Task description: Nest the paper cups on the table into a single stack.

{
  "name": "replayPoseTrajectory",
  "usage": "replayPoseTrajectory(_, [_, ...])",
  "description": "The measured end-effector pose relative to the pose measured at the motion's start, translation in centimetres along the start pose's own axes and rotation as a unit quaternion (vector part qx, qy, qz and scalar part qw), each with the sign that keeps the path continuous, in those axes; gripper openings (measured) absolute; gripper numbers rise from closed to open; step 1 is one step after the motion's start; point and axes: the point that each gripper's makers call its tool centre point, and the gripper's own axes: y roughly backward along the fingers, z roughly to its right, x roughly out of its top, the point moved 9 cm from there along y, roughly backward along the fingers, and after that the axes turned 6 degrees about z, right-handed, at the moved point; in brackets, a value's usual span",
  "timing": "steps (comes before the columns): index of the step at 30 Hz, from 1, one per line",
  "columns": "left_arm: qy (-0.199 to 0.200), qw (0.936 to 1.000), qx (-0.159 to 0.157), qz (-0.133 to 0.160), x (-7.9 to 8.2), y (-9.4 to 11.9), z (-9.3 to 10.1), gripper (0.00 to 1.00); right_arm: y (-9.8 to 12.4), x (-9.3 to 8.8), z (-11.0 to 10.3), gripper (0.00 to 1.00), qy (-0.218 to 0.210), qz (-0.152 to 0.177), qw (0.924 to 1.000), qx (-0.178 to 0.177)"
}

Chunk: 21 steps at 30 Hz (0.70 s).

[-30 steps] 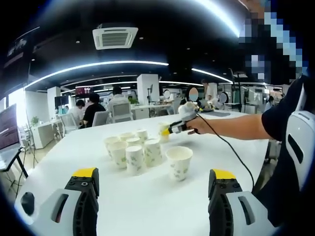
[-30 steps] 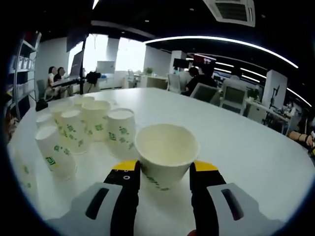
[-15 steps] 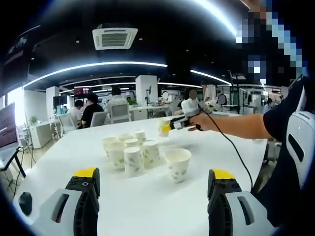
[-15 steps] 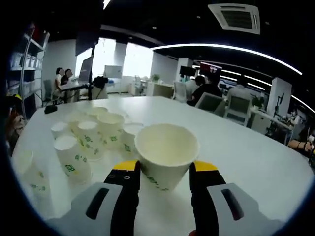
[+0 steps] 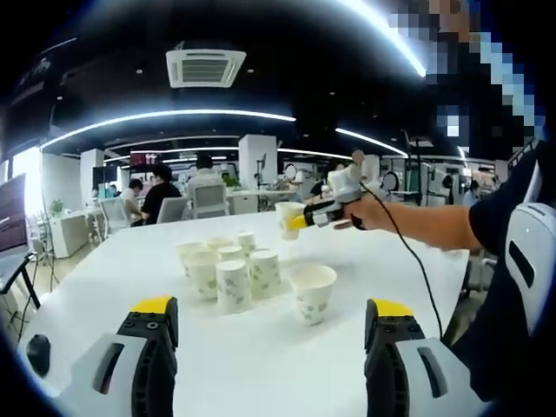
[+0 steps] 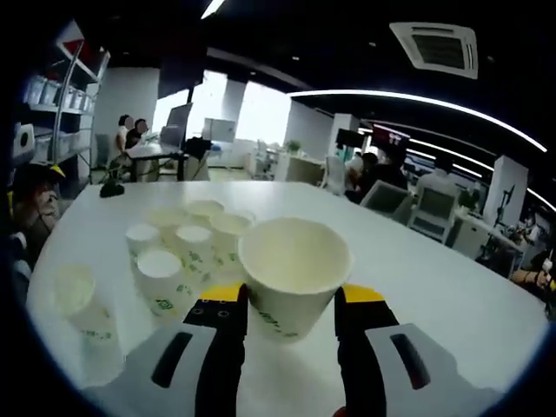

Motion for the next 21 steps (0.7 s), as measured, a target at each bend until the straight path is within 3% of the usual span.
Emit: replayPoseTrajectory(21, [-0.001, 0.9997, -0.025, 0.004, 0.6, -1.2, 0.4, 0.87, 4.2, 3.5, -4.5, 0.42, 0.041, 0.033, 0.9948, 0.087])
